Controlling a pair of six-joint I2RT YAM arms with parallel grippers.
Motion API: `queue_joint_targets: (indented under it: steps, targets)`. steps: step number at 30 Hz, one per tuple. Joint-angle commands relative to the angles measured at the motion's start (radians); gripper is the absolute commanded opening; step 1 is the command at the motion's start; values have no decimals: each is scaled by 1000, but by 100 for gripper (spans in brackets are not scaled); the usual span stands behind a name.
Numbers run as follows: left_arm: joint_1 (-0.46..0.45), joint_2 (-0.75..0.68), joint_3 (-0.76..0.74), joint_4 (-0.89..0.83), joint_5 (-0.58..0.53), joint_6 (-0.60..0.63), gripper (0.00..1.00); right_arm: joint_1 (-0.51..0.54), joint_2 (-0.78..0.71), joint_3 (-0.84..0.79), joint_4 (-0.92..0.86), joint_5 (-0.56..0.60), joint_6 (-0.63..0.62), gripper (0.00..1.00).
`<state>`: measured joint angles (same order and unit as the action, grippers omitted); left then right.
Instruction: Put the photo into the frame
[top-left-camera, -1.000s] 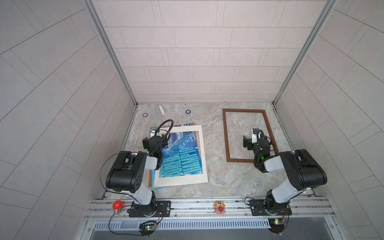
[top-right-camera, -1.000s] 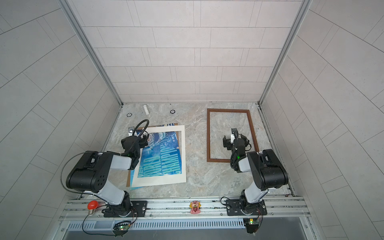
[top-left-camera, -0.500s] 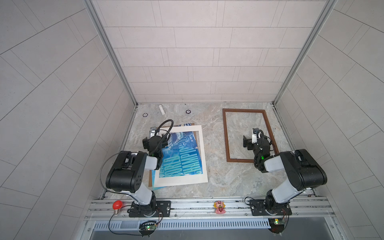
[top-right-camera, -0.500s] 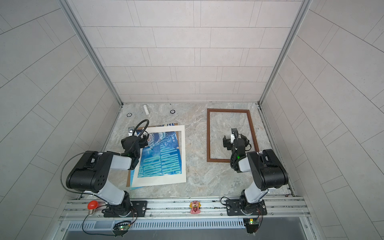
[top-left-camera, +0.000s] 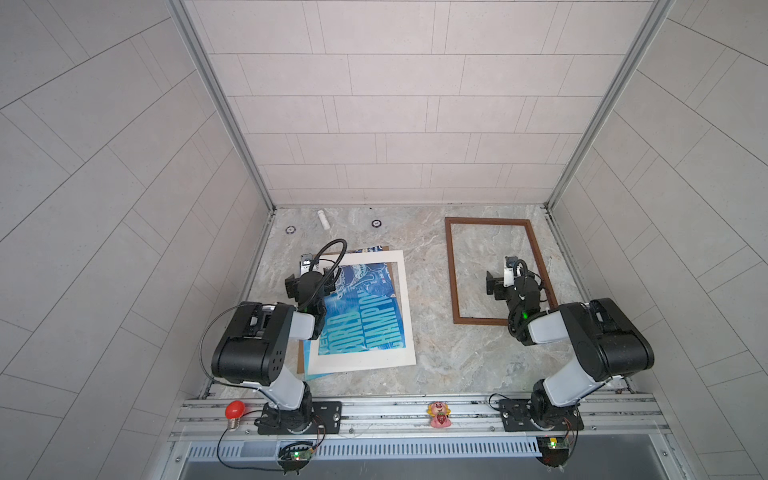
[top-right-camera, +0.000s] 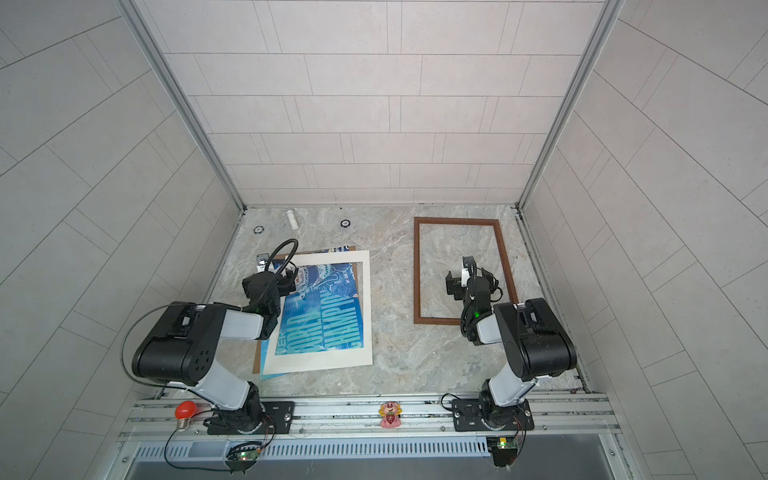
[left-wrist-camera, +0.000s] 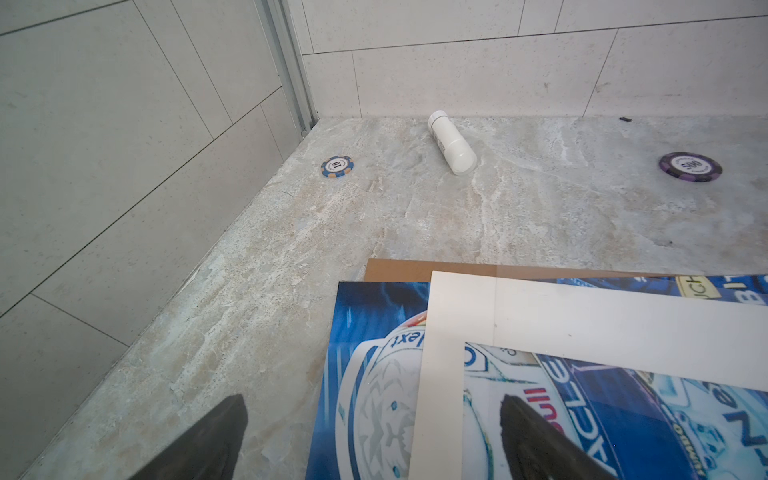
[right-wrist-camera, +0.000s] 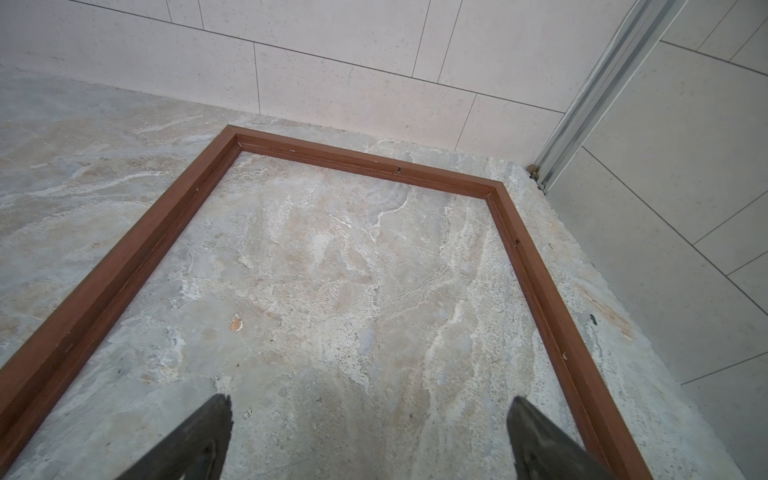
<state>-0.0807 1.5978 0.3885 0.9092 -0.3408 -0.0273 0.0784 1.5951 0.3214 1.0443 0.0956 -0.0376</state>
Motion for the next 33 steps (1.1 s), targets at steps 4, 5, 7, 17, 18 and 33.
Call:
queue_joint_targets:
  steps: [4,5,7,17,18,33]
  targets:
    - [6,-6,7,23,2,-5,100,-7,-15,42,-74,108,47,99]
    - [6,-7,6,23,3,-5,100,-8,-18,41,-74,108,48,99]
    - [7,-7,6,25,3,-5,100,-8,-18,39,-69,111,45,99]
    - [9,-200,174,-448,-178,-46,100,5,-173,73,-252,211,60,99]
    - [8,-221,191,-486,-204,-39,100,6,-216,113,-351,212,61,99]
    - [-98,-521,546,-1591,-171,-491,100,-23,-708,456,-1346,-199,433,88]
